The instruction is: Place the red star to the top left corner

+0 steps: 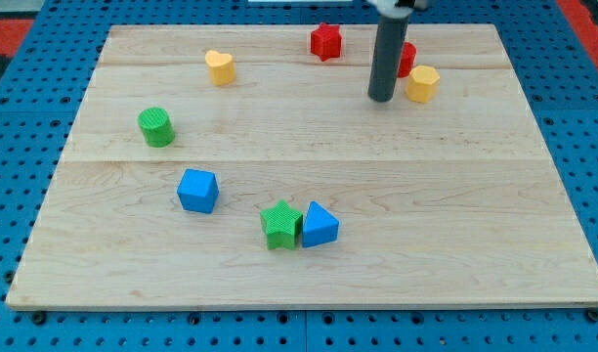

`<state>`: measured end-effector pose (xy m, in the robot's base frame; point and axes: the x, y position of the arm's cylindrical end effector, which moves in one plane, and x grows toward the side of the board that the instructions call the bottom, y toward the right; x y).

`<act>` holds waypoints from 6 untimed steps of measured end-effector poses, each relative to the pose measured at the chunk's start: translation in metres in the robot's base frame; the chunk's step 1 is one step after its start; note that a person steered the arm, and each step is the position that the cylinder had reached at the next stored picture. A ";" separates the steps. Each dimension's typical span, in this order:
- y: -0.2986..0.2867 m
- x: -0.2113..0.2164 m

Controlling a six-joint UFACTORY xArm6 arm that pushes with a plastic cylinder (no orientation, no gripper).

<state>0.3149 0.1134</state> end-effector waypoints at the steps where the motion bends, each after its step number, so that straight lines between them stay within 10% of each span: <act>1: 0.001 -0.039; 6: -0.162 -0.068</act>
<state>0.2465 -0.0481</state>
